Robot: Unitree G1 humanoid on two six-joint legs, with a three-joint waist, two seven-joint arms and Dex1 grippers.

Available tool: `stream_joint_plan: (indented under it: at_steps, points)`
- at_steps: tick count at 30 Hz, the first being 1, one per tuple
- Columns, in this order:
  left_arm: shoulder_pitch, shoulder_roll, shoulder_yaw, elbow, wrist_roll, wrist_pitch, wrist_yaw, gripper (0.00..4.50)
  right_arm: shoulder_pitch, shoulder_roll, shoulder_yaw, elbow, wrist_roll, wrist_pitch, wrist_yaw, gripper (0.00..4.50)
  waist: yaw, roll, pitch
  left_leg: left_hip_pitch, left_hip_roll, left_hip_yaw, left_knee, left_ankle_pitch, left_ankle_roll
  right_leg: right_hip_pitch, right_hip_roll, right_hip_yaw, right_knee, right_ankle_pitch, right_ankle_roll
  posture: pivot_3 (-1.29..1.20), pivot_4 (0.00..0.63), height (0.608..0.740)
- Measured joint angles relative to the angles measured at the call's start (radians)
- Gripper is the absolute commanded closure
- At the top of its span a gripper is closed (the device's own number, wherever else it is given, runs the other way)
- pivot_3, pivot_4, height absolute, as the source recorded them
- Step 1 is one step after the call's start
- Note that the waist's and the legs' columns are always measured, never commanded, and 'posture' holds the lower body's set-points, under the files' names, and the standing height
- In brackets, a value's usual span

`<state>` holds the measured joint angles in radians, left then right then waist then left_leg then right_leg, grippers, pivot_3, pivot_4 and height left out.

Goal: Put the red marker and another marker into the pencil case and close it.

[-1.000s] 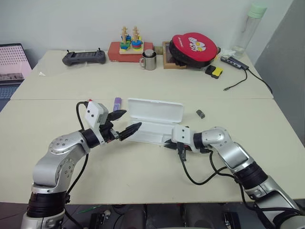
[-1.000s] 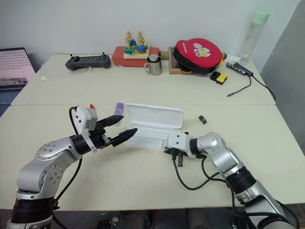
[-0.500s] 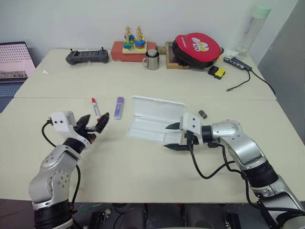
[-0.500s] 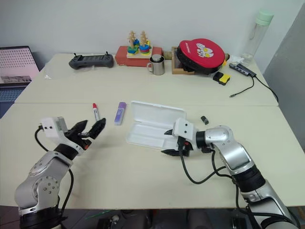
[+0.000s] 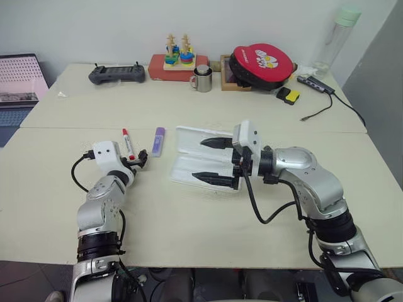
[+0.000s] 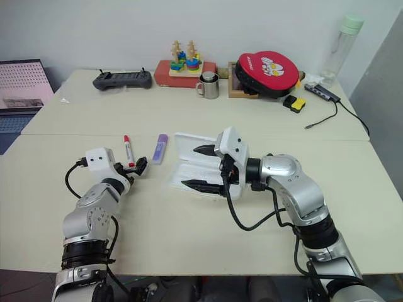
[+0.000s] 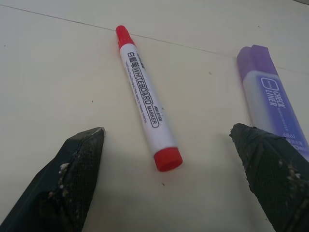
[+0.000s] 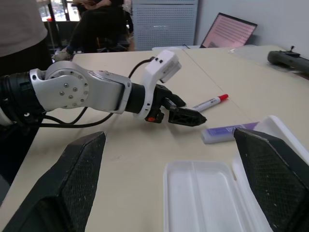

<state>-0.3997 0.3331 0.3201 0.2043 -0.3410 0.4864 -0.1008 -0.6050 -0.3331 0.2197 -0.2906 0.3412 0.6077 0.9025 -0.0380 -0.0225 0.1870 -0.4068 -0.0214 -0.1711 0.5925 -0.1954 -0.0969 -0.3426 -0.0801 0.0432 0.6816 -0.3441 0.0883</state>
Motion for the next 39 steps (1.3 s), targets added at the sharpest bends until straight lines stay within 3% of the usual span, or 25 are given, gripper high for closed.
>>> stream_joint_plan:
  at_steps: [4, 5, 10, 26, 39]
  points:
    - [-0.052, 0.002, 0.013, 0.072, 0.007, -0.008, 0.022, 0.00, -0.001, 0.008, -0.001, -0.013, 0.010, 0.016, -0.032, 0.09, -0.001, 0.000, 0.000, 0.001, 0.000, 0.000, 0.000, 0.001, -0.001, 0.000, 0.000, 0.000, 0.000, 0.001, 0.001, 0.00, 0.150, 0.740]
    - [-0.054, 0.003, 0.019, 0.078, 0.008, -0.009, 0.024, 0.36, -0.001, 0.008, -0.001, -0.017, 0.015, 0.016, -0.035, 0.00, -0.004, 0.000, 0.000, 0.001, 0.000, 0.000, 0.000, 0.001, -0.001, 0.001, 0.000, 0.000, 0.000, 0.001, 0.001, 0.00, 0.150, 0.740]
    - [-0.053, 0.015, 0.030, 0.094, 0.016, -0.008, 0.042, 1.27, -0.005, 0.011, -0.010, -0.015, 0.027, 0.016, -0.071, 0.00, -0.015, 0.000, 0.000, 0.002, 0.000, 0.000, 0.000, 0.001, -0.001, 0.001, 0.000, 0.001, 0.001, 0.001, 0.001, 0.00, 0.150, 0.740]
    - [-0.076, 0.038, 0.017, 0.149, 0.085, -0.015, 0.068, 3.98, -0.028, 0.003, -0.013, 0.009, 0.038, 0.022, -0.080, 0.00, -0.015, 0.001, -0.001, 0.005, 0.000, 0.000, 0.000, 0.001, -0.001, 0.002, 0.000, 0.001, 0.001, 0.001, 0.001, 0.00, 0.150, 0.740]
    - [-0.094, 0.023, 0.077, 0.156, 0.006, -0.060, 0.005, 4.01, -0.027, -0.033, -0.110, 0.003, 0.115, 0.044, -0.096, 0.00, -0.013, 0.001, -0.001, 0.003, 0.000, 0.000, 0.000, 0.002, -0.001, 0.003, 0.000, 0.001, 0.000, 0.001, 0.001, 0.00, 0.150, 0.740]
